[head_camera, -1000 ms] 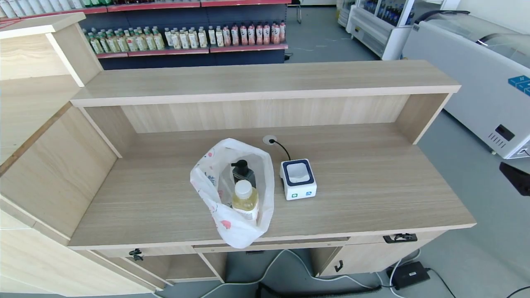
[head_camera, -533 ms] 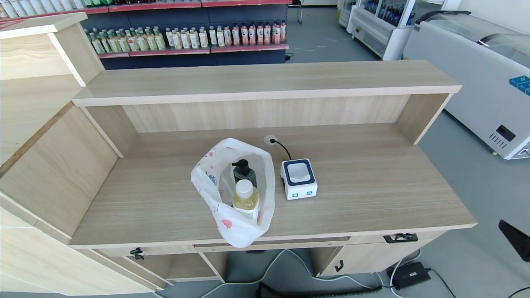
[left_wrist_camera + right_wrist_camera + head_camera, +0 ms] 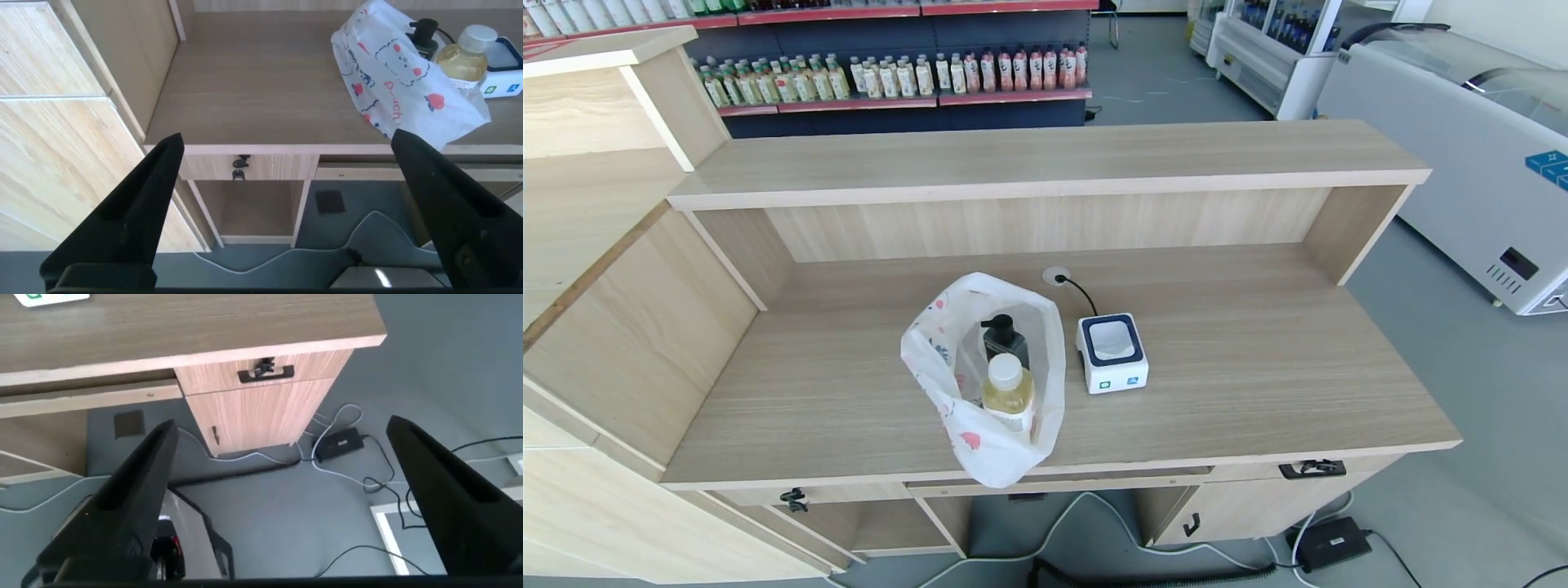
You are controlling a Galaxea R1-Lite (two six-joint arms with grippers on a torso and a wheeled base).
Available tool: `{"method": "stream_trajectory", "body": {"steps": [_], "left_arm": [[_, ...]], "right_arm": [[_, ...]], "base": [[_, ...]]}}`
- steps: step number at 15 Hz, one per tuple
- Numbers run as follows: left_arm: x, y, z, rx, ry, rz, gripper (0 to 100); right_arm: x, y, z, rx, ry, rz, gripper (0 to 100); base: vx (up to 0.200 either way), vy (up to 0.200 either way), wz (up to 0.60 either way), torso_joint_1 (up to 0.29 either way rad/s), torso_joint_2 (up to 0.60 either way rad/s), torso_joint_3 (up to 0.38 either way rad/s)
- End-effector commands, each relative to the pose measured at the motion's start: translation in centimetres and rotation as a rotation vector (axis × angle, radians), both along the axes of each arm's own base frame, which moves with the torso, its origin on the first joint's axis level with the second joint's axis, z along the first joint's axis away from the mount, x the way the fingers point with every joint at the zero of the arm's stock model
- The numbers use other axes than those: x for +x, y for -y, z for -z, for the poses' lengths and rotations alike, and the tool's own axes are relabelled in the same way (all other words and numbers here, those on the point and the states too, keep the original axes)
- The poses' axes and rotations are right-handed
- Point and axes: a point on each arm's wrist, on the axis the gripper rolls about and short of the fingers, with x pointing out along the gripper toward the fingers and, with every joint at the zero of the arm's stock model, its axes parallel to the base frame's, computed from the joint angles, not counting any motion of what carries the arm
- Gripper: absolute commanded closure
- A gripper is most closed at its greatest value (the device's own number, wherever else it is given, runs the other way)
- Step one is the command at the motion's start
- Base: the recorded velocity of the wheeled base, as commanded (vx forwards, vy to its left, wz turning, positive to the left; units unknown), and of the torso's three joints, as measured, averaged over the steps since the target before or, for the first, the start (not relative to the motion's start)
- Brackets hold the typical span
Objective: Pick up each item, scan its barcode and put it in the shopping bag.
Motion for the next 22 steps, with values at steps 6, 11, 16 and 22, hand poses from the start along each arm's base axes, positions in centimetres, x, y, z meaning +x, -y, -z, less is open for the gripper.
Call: {"method": "stream_trajectory", "body": {"steps": [6,11,16,22], "left_arm": [[0.00,0.00,0.00,0.000,0.000,-0.001,0],[0.00,0.00,0.00,0.000,0.000,-0.001,0],[0.00,0.00,0.00,0.000,0.000,-0.001,0],[0.00,0.00,0.00,0.000,0.000,-0.002,0]], "right_arm": [[-2.51,0.03,0.75,0.052,0.258,-0.103,0],[-2.52,0.03,1.40,0.115,0.194,-0.093,0],[-2.52,0.03,1.40,0.115,0.194,-0.093,0],[-2.52,0.03,1.35,0.115,0.194,-0.093,0]], "base": [[0.000,0.000,0.00,0.000,0.00,0.000],[0.000,0.000,0.00,0.000,0.00,0.000],[0.000,0.000,0.00,0.000,0.00,0.000],[0.000,0.000,0.00,0.000,0.00,0.000]]}}
